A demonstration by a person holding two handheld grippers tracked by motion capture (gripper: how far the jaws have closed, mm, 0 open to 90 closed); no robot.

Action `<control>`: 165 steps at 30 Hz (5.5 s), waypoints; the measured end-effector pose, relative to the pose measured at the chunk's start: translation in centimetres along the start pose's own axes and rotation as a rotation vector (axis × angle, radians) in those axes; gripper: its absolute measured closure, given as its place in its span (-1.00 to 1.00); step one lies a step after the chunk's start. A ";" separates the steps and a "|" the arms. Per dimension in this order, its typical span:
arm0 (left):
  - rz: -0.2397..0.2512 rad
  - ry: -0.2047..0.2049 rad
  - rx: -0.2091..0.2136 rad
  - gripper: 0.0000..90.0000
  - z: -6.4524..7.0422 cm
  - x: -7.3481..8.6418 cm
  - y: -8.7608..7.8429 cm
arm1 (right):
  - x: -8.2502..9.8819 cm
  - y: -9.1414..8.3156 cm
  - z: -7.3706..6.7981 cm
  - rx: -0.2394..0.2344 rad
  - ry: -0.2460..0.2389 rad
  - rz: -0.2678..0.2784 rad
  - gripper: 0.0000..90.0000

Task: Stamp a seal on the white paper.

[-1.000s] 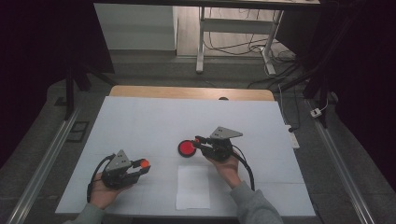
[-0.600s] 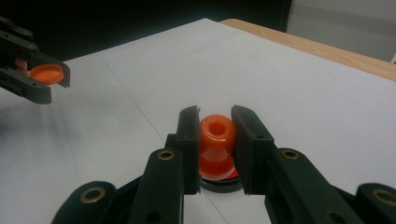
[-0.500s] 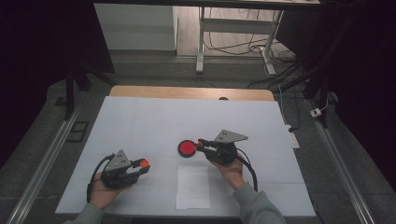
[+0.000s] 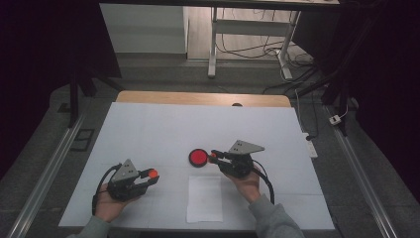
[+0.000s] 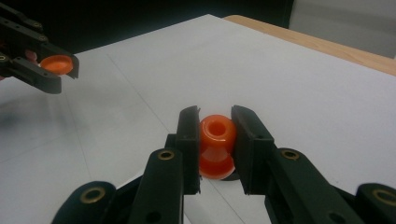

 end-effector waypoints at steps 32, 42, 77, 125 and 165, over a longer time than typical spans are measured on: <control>0.000 0.002 0.000 0.44 0.0 0.0 0.0 | 0.9 -1.9 -0.8 -0.020 -0.012 -0.016 0.61; 0.000 0.003 0.002 0.44 0.0 0.0 0.0 | 1.3 -2.6 -1.4 -0.036 -0.015 -0.022 0.61; -0.003 0.002 0.003 0.44 0.0 0.0 0.0 | 2.5 -3.6 -3.5 -0.095 -0.028 -0.048 0.61; -0.007 0.005 0.004 0.44 0.1 0.1 0.1 | 4.7 -0.9 -5.7 -0.145 -0.082 -0.155 0.61; -0.009 0.006 0.005 0.44 0.1 0.1 0.1 | 5.4 0.0 -5.9 -0.120 -0.134 -0.196 0.61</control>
Point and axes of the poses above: each handheld gripper's, and its own axes: y roughly forward along the jaws, x roughly out of its underside, z roughly to its right, the point moved 2 cm from there along y, roughly forward along the jaws, and after that the axes turned 5 degrees about x, right-handed, at the moved point
